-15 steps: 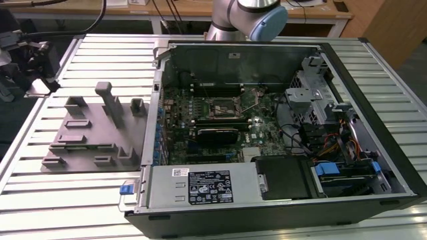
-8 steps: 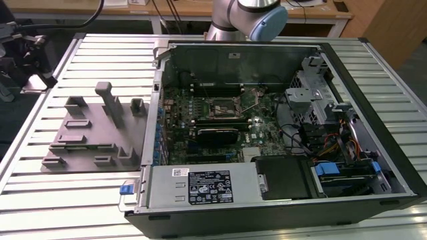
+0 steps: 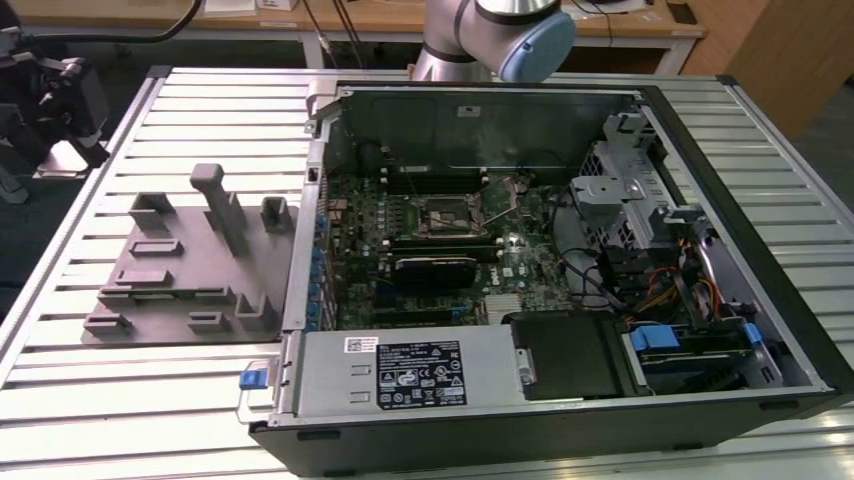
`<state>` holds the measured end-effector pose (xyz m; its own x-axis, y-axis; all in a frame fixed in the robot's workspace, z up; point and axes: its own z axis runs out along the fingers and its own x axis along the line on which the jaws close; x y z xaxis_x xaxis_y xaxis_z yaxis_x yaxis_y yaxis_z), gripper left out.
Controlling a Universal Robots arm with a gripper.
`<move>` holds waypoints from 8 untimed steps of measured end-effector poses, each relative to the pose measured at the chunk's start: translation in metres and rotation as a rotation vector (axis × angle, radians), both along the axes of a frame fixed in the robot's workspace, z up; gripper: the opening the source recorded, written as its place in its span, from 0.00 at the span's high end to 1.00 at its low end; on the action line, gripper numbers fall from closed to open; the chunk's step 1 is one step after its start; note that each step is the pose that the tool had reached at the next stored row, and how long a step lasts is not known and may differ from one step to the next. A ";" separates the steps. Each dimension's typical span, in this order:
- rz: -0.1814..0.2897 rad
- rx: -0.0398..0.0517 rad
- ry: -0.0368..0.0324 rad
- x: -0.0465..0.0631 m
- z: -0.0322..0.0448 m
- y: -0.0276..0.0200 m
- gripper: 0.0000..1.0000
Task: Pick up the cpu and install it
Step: 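Pick up the cpu and move it towards the insertion slot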
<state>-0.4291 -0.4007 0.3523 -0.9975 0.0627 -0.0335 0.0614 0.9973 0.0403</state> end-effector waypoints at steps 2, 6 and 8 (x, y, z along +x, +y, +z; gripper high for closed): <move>0.000 0.0001 -0.0002 0.000 0.0026 0.0000 0.46; 0.000 0.0001 -0.0003 0.000 0.0078 0.0000 0.46; 0.000 0.0001 -0.0004 0.000 0.0100 0.0000 0.46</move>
